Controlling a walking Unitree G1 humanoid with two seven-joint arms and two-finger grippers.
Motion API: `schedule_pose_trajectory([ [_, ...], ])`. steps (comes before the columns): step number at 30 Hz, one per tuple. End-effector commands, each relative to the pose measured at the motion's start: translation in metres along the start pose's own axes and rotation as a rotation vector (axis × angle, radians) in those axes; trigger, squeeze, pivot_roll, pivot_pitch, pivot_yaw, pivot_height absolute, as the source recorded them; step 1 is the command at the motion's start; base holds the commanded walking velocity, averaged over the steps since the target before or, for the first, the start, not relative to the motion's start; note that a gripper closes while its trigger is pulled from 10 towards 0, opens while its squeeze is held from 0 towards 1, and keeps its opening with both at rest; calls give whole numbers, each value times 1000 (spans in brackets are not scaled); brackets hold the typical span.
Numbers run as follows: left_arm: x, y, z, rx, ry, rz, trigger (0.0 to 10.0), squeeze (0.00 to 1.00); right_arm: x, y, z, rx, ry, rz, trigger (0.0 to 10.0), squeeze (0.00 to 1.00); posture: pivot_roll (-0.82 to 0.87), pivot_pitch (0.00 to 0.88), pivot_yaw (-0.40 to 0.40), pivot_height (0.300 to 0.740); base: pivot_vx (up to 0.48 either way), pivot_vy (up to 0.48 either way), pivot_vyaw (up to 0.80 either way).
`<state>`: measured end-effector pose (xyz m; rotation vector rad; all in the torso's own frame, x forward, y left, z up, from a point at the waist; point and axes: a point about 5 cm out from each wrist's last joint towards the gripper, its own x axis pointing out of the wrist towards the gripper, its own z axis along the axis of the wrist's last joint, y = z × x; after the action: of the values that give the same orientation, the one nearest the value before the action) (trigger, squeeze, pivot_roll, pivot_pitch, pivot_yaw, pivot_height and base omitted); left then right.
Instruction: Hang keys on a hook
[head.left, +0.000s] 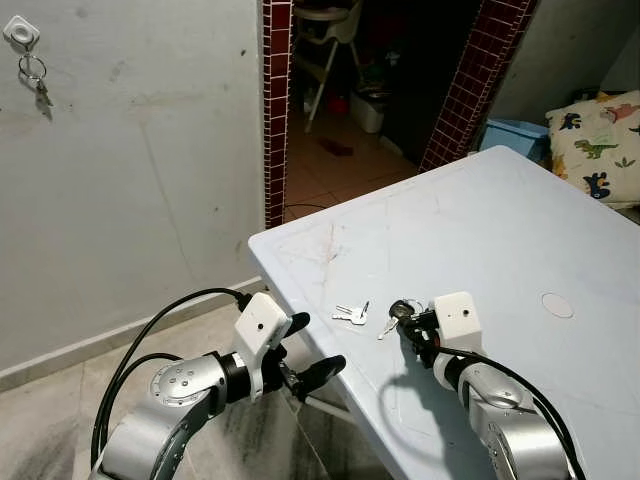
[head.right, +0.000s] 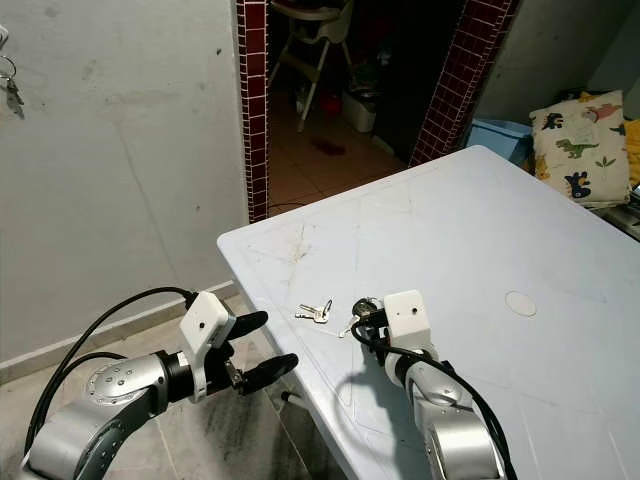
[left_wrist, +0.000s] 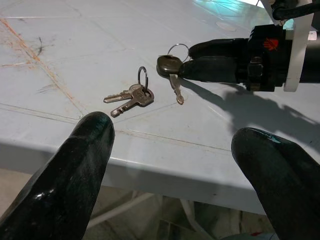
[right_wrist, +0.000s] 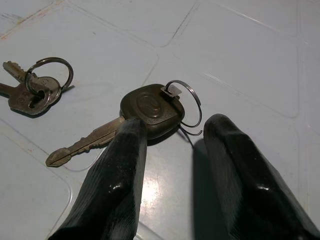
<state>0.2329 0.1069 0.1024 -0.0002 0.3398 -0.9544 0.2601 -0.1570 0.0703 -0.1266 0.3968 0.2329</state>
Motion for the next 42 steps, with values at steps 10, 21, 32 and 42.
schedule_pose_trajectory([
  [10,2,-2,2,14,-5,-3,10000,0,4,-4,-8,54,38,17,0,0,59,0,-101,740,0,0,0],
  [21,3,-3,1,15,-7,-3,10000,0,4,-5,-10,61,40,21,0,0,59,0,-106,740,0,0,0],
  [32,3,-2,1,14,-9,1,10000,0,-1,-11,-6,18,17,-14,10000,1000,60,0,-109,740,0,0,0],
  [42,3,-3,1,15,-10,-2,10000,0,2,-10,0,-36,-6,3,10000,1000,63,0,-110,740,0,0,0],
])
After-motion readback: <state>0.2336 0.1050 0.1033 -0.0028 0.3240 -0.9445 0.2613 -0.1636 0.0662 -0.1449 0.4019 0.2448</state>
